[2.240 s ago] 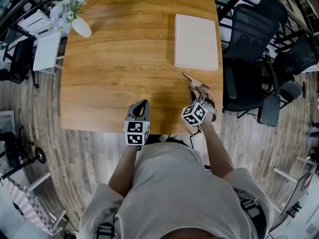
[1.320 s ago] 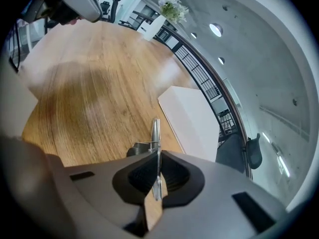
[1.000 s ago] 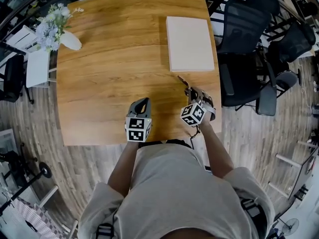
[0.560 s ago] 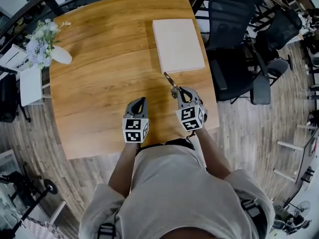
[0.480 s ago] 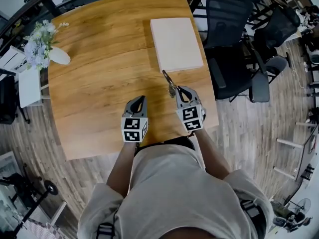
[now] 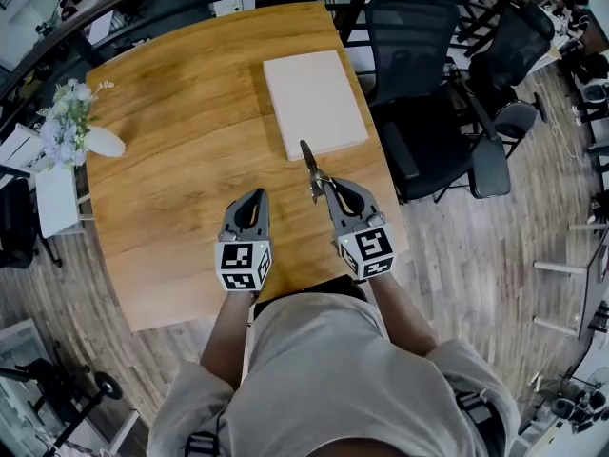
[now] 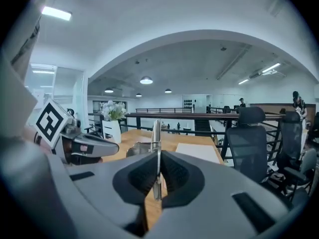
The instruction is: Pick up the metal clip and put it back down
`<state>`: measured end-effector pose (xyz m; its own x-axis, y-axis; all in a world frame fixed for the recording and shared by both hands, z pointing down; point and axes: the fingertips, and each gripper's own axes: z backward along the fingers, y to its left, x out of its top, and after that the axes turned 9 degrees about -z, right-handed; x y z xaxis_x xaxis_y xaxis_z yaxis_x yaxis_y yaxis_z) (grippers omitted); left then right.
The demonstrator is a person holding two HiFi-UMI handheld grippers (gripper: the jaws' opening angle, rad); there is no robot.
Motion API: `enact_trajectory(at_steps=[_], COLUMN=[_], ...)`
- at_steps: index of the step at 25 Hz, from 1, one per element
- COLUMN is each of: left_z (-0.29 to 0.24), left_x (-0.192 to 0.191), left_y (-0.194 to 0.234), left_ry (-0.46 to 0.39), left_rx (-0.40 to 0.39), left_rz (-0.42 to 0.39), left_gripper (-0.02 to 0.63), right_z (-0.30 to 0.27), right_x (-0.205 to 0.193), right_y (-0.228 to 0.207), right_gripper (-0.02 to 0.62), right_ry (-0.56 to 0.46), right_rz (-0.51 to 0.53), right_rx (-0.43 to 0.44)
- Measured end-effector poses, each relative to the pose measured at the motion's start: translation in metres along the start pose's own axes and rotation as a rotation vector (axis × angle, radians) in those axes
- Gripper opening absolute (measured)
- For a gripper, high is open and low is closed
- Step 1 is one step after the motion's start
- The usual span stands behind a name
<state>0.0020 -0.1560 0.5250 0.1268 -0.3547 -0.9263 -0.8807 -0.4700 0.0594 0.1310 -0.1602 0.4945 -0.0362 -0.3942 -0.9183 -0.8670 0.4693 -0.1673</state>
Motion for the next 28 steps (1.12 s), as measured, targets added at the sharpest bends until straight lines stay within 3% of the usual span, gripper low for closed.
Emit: enact_trajectory(at_steps=[7,17,28], left_z=[-0.009,0.011,0.010], left_x=[0.037,0.139,0.140], left_y=[-0.022,-0.067,-0.098], left_ry=[-0.042,-0.259,-0.243], left_rx=[0.030,0.045,0.096], left_rz=[-0.016,-0.066,-0.100], left_gripper=[0.023,0.023,0.023], right_z=[0.034,0.097,0.111], right_x=[0.046,0.117,0.118], right_y=[-0.022,-0.047,-0.063], right_gripper=[0.028,0.028,0.028], right_ry=[-0.130,-0.351,-0.363], right_rz=[-0.037,0.010,-0.003], right_rx=[0.067,0.108,0.173])
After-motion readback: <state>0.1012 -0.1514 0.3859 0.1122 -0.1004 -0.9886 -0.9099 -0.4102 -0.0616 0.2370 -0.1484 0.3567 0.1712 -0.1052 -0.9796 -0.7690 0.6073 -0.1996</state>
